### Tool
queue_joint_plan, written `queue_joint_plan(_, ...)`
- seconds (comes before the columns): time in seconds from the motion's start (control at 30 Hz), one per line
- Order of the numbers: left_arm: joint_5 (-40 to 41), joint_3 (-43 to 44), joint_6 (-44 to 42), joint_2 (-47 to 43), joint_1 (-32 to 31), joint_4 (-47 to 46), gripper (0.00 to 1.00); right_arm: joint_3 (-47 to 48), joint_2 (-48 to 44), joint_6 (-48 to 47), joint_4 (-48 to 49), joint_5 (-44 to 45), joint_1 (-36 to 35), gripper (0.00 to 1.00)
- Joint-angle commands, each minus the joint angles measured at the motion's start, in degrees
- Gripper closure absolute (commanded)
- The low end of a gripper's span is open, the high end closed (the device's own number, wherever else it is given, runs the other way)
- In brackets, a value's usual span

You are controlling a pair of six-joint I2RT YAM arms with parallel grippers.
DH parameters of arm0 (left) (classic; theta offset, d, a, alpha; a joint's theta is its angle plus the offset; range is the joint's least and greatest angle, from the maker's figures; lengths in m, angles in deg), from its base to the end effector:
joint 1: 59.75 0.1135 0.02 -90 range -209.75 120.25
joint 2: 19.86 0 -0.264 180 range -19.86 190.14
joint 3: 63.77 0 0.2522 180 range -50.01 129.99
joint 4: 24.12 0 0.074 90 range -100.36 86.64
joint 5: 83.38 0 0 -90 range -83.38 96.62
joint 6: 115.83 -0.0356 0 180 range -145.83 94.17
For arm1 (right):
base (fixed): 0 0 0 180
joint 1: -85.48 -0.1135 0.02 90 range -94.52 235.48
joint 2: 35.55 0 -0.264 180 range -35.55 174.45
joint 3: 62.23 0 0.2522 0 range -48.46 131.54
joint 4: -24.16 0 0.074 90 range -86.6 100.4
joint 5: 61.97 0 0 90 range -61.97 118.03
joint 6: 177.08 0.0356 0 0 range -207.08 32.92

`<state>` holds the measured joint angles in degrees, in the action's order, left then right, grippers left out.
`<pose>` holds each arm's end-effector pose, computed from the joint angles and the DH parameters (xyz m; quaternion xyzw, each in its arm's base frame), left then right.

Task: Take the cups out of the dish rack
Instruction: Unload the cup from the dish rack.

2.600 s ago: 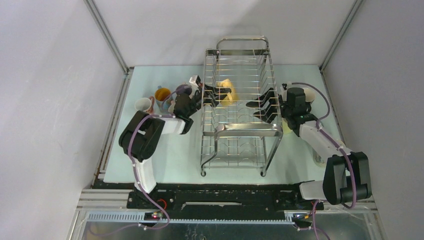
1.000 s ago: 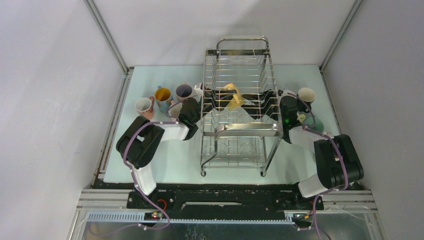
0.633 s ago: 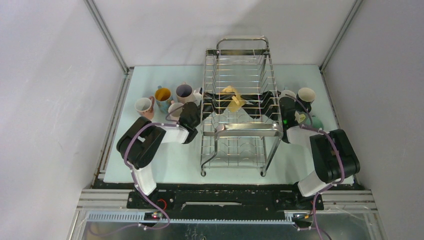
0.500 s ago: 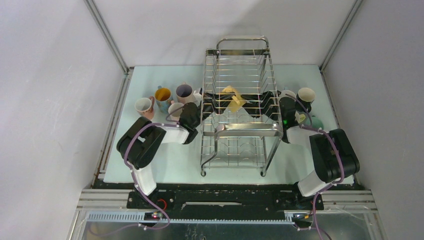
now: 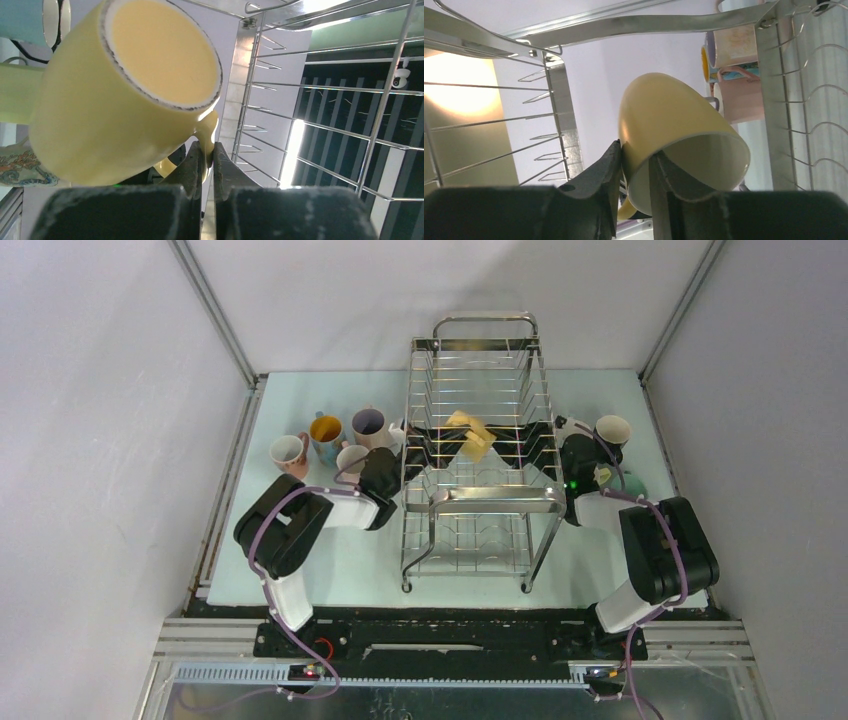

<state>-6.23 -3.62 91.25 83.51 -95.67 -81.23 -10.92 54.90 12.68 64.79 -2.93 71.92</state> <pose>0.2953 -0.2237 0.2237 -0.3315 0.5225 -0.7770 0.1156 0.3089 0.0933 0.2210 0.3199 0.6217 0.6790 0.2238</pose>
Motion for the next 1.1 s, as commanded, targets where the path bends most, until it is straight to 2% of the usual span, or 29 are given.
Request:
queue_joint_plan(0.0, -4.15, -1.37, 1.39, -2.83, -1.40, -5.19, 1.00, 0.43, -0.35, 1.58, 5.96, -1.42, 0.46, 0.72)
queue_joint_plan(0.17, -5.03, -1.92, -0.45, -3.72, -1.40, -3.42, 1.00, 0.43, -1.35, 3.23, 6.03, -1.99, 0.44, 0.83)
queue_joint_plan(0.3, -5.87, -1.92, -2.11, -4.55, -1.37, -1.61, 1.00, 0.43, -2.10, 3.71, 5.78, -2.34, 0.47, 1.00)
queue_joint_plan(0.47, -6.22, -2.00, -3.23, -4.91, -1.39, -0.52, 0.99, 0.06, -3.32, 4.22, 5.81, -1.85, 0.55, 1.00)
queue_joint_plan(0.63, -6.42, -1.93, -3.88, -5.33, -1.40, 0.66, 0.85, -0.19, -4.57, 4.98, 5.75, -1.53, 0.72, 1.00)
queue_joint_plan(0.8, -6.11, -1.96, -5.18, -6.43, -1.43, 3.06, 0.64, -0.66, -5.86, 5.67, 5.82, -0.89, 0.85, 1.00)
queue_joint_plan(1.07, -5.62, -1.86, -6.12, -7.00, -1.36, 4.00, 0.45, -1.95, -6.60, 7.31, 7.90, -0.28, 1.71, 1.00)
